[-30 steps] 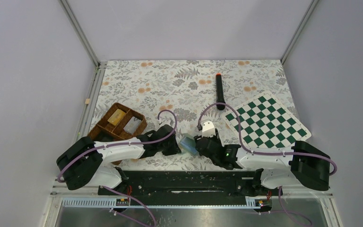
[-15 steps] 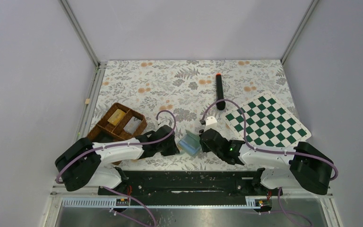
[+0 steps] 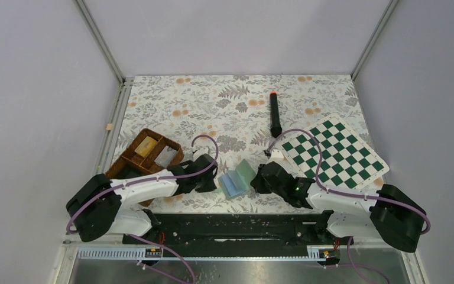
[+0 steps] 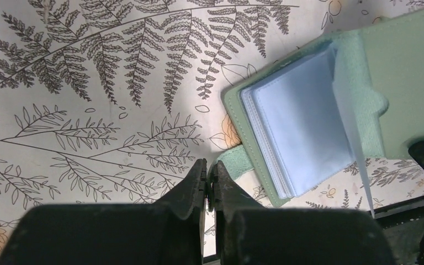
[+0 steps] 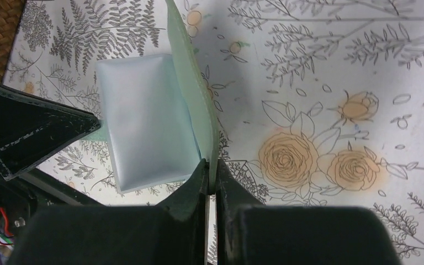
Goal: Take the credit cards out of the card holder
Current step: Open the card holder at the center of the board.
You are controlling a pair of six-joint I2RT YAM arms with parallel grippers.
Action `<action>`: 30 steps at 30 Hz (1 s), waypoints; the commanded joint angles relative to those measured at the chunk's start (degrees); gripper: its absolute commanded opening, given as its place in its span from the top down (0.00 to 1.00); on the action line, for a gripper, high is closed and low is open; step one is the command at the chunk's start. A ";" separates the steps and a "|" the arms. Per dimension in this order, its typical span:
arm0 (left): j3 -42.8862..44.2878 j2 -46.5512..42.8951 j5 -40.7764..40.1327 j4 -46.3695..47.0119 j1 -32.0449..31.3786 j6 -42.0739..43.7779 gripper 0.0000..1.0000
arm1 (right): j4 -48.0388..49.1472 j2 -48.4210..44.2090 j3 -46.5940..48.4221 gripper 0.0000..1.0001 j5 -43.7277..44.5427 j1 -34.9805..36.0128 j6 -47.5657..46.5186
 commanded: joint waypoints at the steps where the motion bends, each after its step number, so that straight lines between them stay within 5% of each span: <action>1: 2.09 2.16 -0.34 0.37 0.11 1.30 1.00 | 1.11 -1.11 -3.73 0.98 -0.92 -0.55 7.25; 7: 2.16 3.79 0.32 0.05 0.25 1.09 1.00 | 2.36 1.09 -5.38 0.95 -3.14 -0.84 10.36; 23: 11.05 -6.77 4.67 -8.06 4.09 1.19 0.76 | 2.54 -2.18 -6.45 0.96 -2.83 -0.85 10.51; 30: 9.21 -7.13 14.71 0.90 4.07 -1.24 0.79 | 2.74 -2.58 -6.37 0.97 -2.56 -0.77 10.43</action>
